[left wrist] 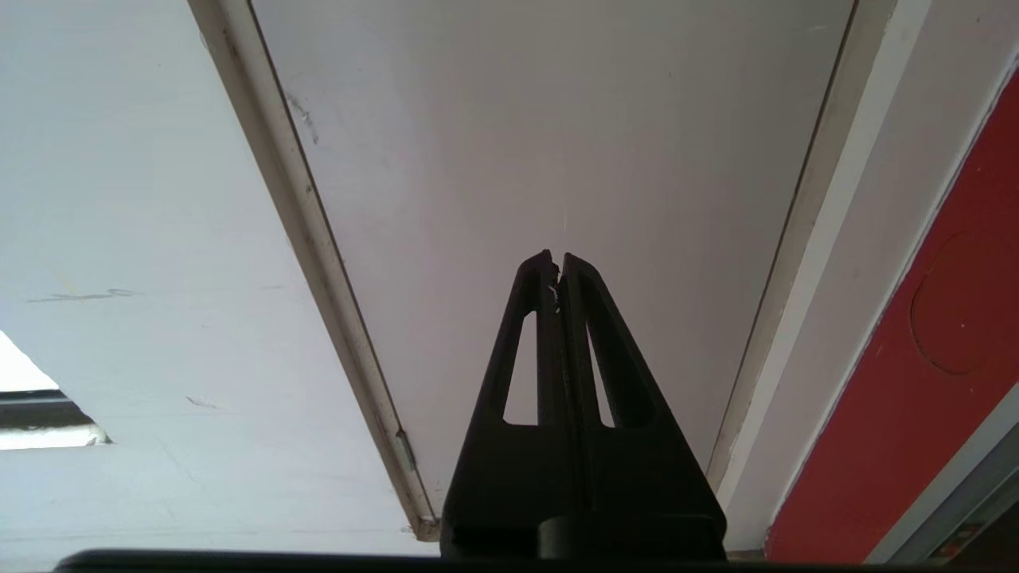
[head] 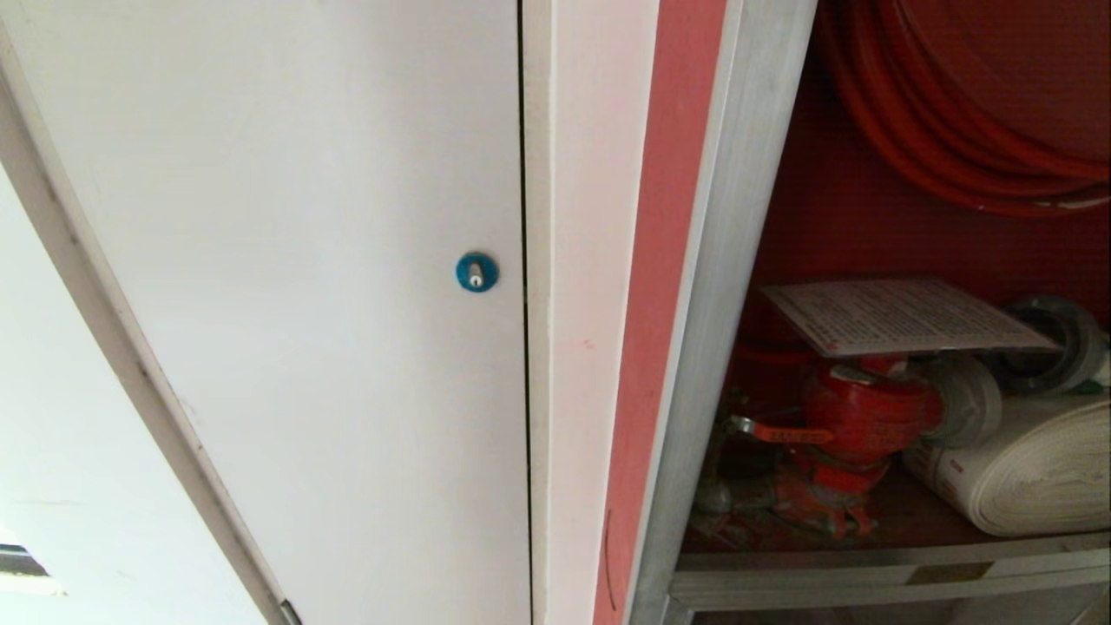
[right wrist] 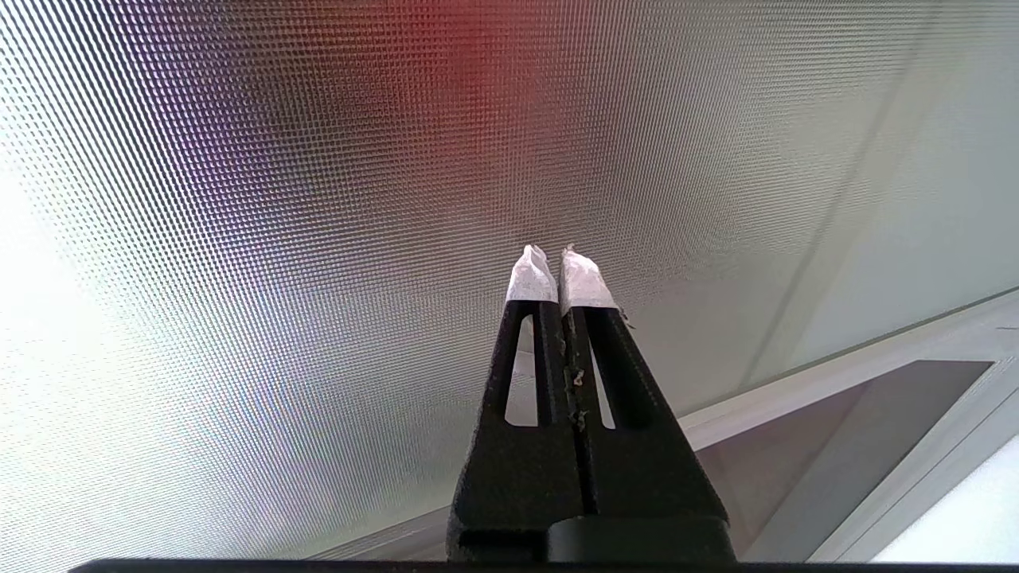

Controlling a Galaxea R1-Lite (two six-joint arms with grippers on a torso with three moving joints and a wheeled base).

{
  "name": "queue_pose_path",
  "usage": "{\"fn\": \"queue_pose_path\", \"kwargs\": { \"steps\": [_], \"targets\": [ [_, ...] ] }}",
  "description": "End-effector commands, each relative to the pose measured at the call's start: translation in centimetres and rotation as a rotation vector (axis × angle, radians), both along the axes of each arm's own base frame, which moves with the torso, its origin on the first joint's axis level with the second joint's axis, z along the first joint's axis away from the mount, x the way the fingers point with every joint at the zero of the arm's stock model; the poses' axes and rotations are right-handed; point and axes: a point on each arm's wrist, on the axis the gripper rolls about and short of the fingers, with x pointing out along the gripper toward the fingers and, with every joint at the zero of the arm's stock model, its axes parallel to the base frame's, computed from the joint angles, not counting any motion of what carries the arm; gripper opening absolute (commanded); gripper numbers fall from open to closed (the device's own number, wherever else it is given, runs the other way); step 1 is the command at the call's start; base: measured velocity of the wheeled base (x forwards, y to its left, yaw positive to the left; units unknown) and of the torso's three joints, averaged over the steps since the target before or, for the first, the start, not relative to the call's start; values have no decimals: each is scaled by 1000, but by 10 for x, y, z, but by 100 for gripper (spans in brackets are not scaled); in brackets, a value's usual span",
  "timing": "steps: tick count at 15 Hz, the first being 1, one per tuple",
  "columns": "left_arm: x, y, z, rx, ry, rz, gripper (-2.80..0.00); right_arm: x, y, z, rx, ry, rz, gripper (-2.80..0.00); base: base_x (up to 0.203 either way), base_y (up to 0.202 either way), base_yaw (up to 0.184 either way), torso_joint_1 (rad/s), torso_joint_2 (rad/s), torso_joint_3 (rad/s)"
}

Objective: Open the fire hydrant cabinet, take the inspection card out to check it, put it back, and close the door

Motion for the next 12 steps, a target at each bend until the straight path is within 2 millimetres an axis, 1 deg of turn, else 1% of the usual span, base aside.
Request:
{"fn": "queue_pose_path", "kwargs": {
  "steps": [1,6,12],
  "targets": [
    [1,0,-2,1,7,1,-280,0,0,0,0,-1,0,-280,0,0,0,0,0,0],
    [1,0,-2,2,7,1,-280,0,0,0,0,-1,0,-280,0,0,0,0,0,0],
    [1,0,-2,2,7,1,-280,0,0,0,0,-1,0,-280,-184,0,0,1,2,3]
  ]
}}
